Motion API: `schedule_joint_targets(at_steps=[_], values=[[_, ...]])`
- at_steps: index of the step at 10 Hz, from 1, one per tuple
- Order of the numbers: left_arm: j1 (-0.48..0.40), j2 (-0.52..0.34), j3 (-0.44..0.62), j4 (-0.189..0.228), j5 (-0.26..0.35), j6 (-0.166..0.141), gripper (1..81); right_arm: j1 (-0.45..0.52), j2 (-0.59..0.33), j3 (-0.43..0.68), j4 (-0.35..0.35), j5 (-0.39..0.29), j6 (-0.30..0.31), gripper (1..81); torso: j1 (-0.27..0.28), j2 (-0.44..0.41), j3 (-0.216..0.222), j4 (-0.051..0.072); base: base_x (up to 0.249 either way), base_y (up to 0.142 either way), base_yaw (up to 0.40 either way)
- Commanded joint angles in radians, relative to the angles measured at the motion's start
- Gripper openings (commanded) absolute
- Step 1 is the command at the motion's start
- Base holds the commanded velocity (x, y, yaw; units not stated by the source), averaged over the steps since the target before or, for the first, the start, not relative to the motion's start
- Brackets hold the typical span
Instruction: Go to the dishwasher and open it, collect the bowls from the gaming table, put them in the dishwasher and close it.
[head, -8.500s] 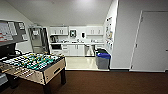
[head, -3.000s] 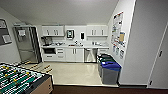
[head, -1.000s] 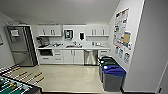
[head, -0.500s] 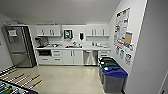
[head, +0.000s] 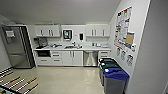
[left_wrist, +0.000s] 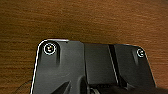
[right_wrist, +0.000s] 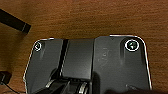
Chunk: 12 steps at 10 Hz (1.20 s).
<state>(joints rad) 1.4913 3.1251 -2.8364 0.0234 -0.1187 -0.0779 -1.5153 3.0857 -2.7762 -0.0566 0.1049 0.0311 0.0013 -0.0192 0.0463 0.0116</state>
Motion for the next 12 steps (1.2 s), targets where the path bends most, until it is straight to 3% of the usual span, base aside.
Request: schedule_joint_targets(at_steps=[1,12], values=[[-0.064,0.006,0.0,0.009,0.044,0.006,81.1,0.065,0.004,0.001,0.003,-0.042,0.001,81.1,0.0,0.0,0.0,0.0,0.144,0.0,0.0],[-0.062,0.007,0.0,0.007,0.044,0.006,81.1,0.068,0.004,0.004,0.003,-0.044,0.001,81.1,0.0,0.0,0.0,0.0,0.115,0.0,0.0]])
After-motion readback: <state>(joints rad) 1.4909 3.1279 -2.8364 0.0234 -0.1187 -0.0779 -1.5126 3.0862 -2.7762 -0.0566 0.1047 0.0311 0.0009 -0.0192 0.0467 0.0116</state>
